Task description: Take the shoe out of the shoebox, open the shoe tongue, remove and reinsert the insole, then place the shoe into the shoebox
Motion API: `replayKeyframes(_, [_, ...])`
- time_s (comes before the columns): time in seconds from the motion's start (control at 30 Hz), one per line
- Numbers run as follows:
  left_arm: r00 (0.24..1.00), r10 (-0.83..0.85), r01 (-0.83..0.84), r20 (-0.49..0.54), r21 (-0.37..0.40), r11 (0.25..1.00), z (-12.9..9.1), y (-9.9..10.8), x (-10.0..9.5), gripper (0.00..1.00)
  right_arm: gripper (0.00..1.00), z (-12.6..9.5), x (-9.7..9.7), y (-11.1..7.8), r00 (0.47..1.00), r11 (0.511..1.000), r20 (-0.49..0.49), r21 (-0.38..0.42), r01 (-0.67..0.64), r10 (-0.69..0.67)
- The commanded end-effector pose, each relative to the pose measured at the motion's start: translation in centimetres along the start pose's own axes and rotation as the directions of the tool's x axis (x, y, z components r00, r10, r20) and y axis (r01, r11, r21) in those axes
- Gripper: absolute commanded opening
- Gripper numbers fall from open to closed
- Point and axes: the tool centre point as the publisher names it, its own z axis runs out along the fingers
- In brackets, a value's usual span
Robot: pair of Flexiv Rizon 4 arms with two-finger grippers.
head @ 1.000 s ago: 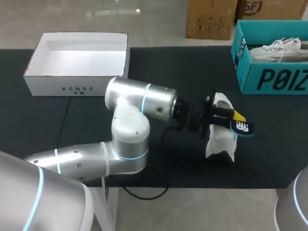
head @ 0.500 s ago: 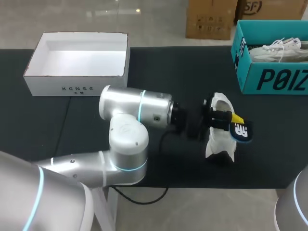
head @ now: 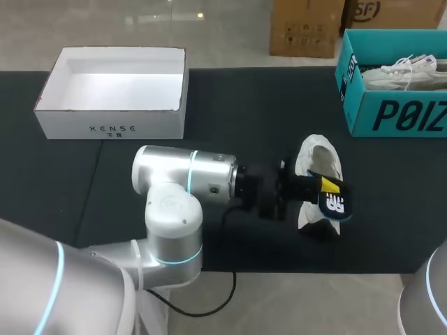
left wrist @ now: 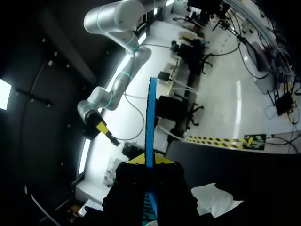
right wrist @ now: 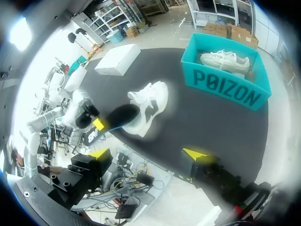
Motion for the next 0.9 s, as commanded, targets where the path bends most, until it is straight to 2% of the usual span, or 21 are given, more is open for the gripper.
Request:
replayKeyframes(0.03, [0.999,0.008,-0.007,-0.052,0.021,1.000,-0.9,0.5,-0.6,0.00,1.00,0.0,-0.1,0.1,1.000,1.000,0.000,0.003,0.000,0.000])
replayKeyframes(0.33, [0.996,0.037,-0.032,-0.082,0.063,0.998,-0.4,-0.4,0.7,0.00,1.00,0.0,-0.1,0.1,1.000,1.000,0.000,0.003,0.000,0.000])
replayKeyframes(0.57, [0.998,0.031,-0.027,-0.058,0.079,0.997,0.4,-1.3,0.6,0.00,1.00,0.0,-0.1,0.1,1.000,1.000,0.000,0.003,0.000,0.000])
replayKeyframes(0.9, [0.994,-0.040,0.044,-0.097,0.047,0.998,-0.1,-2.4,1.9,0.00,1.00,0.0,-0.1,0.1,1.000,1.000,0.000,0.003,0.000,0.000])
